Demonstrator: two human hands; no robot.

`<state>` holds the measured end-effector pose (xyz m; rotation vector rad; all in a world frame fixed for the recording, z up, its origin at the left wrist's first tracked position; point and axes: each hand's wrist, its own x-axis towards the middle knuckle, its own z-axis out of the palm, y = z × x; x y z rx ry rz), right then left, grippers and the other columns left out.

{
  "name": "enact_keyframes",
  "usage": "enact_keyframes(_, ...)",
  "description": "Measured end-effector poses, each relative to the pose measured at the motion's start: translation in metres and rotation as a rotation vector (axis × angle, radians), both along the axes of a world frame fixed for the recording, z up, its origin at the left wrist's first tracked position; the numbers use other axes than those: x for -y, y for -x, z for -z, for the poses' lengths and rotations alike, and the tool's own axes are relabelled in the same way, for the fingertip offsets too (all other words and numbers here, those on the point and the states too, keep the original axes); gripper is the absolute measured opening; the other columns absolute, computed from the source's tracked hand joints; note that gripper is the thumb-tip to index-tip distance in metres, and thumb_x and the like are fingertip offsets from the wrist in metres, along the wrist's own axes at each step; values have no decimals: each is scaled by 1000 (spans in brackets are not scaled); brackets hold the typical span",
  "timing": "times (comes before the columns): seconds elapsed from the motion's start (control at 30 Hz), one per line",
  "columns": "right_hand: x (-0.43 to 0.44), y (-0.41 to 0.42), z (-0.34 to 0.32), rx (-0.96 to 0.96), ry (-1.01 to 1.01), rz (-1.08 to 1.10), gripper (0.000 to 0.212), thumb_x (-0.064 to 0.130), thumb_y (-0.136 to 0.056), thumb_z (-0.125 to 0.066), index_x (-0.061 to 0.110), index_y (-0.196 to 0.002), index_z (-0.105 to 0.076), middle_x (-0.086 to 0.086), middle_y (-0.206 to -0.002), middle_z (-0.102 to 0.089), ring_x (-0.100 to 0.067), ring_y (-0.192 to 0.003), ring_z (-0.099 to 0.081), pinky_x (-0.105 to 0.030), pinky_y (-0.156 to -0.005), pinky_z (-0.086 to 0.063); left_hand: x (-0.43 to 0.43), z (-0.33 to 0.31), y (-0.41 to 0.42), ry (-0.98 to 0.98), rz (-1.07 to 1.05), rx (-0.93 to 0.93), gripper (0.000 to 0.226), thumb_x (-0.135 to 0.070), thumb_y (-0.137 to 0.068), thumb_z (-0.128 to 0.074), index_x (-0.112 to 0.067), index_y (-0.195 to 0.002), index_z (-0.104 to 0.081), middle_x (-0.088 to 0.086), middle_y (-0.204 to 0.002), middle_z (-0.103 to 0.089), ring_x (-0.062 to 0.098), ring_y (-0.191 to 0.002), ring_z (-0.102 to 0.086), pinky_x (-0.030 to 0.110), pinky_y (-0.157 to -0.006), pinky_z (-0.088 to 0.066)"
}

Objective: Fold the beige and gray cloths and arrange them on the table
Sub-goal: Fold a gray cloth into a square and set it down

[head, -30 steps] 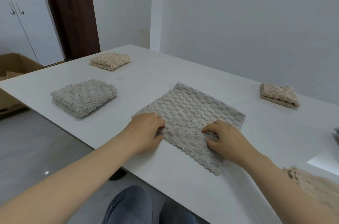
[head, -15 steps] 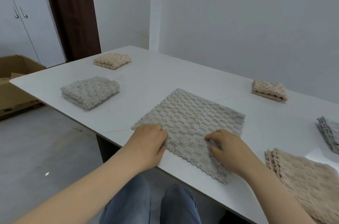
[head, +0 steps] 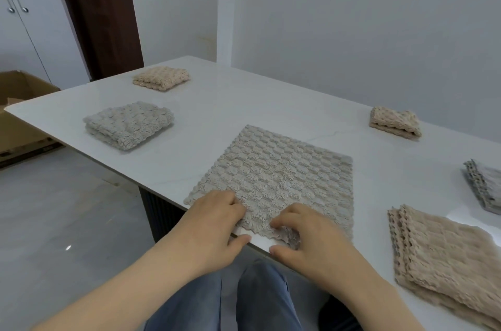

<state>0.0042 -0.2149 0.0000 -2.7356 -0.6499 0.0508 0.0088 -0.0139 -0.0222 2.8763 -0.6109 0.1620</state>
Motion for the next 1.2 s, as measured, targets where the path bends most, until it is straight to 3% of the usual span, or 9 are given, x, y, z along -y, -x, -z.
enact_keyframes(0.07,1,2,3,13,-5,9,37,40,-83,-61,33,-119,-61,17,-114,-53,-4,-107,-51,-2,-75,-30,-2,0,2,23,24,-19,69,-66,-68,-23,-23,-107,-61,-7,-106,-51,13,-100,-49,28,-88,-42)
enact_keyframes(0.13,2,4,4,32,-7,19,34,39,-83,-61,33,-116,-63,18,-111,-54,-4,-104,-52,-5,-74,-31,-6,2,3,41,51,-36,57,-62,-72,-40,-22,-105,-63,-6,-105,-52,14,-99,-51,29,-86,-44)
enact_keyframes(0.23,3,6,6,61,-6,30,28,33,-83,-59,31,-111,-66,16,-108,-56,-4,-103,-53,-15,-80,-36,-9,4,4,114,76,7,25,-27,-74,-67,-19,-98,-68,-4,-97,-57,18,-90,-57,34,-77,-50)
enact_keyframes(0.3,3,7,6,70,-10,27,28,24,-82,-57,30,-108,-66,15,-107,-58,-6,-103,-54,-19,-83,-41,-10,4,5,142,80,11,21,-16,-76,-66,-19,-96,-69,-4,-94,-58,18,-88,-59,33,-75,-50)
enact_keyframes(0.47,10,4,7,78,33,0,34,11,-78,-51,27,-103,-66,13,-105,-60,-10,-102,-57,-27,-84,-47,-17,0,2,198,113,42,22,-16,-81,-62,-24,-99,-70,-8,-95,-61,14,-90,-55,30,-79,-47)
enact_keyframes(0.73,43,5,0,105,123,100,21,21,-83,-55,28,-98,-68,14,-97,-63,-7,-95,-58,-21,-78,-44,-38,0,2,135,70,87,19,-14,-71,-59,-23,-86,-66,-8,-83,-59,16,-76,-56,27,-65,-48)
enact_keyframes(0.93,66,8,-8,89,171,161,13,31,-87,-54,25,-86,-65,9,-87,-63,-6,-83,-56,-23,-70,-44,-53,-3,-2,121,-2,65,14,-17,-79,-61,-25,-89,-66,-10,-88,-57,13,-84,-55,27,-73,-47)
enact_keyframes(1.03,73,2,-16,85,185,192,26,34,-87,-55,16,-69,-54,2,-67,-58,-7,-66,-53,-26,-61,-43,-57,-11,-9,113,-32,51,9,-22,-84,-59,-23,-91,-66,-9,-89,-58,13,-87,-55,25,-73,-42)
enact_keyframes(1.2,84,-10,-46,144,98,219,33,35,-89,-57,10,-66,-55,-5,-60,-59,-16,-61,-56,-35,-59,-46,-63,-41,-20,251,-112,58,12,-32,-89,-54,-24,-87,-63,-15,-86,-60,5,-84,-56,13,-63,-36)
